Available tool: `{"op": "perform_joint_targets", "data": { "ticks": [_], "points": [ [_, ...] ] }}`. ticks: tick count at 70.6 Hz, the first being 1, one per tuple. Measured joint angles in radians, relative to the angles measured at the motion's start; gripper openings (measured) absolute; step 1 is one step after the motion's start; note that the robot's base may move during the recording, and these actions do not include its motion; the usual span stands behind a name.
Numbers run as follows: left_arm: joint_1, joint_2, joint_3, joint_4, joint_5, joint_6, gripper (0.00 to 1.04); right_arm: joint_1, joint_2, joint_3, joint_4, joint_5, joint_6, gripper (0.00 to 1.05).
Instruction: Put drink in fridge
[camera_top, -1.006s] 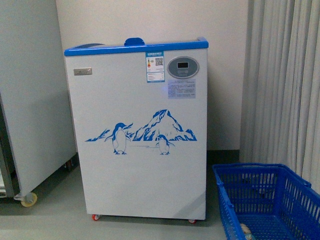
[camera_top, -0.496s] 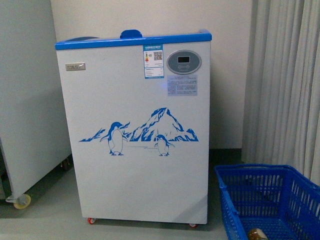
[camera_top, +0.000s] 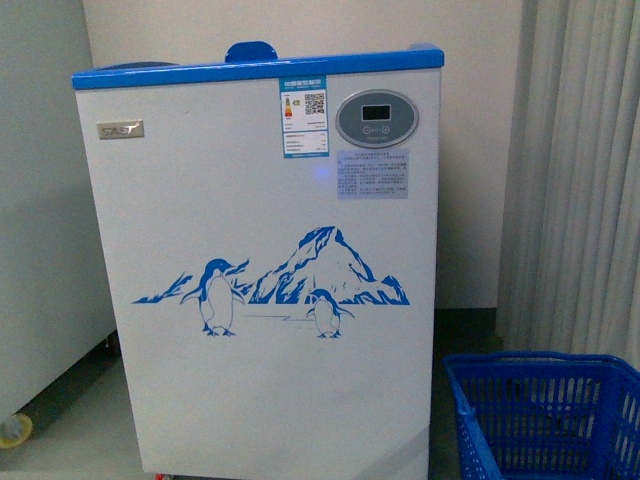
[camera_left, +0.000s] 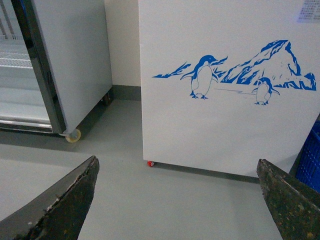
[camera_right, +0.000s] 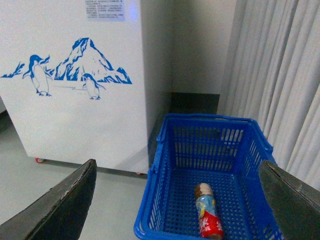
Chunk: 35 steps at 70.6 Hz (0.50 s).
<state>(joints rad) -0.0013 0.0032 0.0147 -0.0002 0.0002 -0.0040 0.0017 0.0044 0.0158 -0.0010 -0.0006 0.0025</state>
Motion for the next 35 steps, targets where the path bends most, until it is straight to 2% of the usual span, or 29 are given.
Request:
{"op": "perform_joint_targets", "data": {
  "ticks": [35],
  "points": [
    [0.000,0.000,0.000,0.000,0.000,0.000,0.97,0.000,0.000,0.000,0.000,0.000,0.000,0.97]
  ]
}}
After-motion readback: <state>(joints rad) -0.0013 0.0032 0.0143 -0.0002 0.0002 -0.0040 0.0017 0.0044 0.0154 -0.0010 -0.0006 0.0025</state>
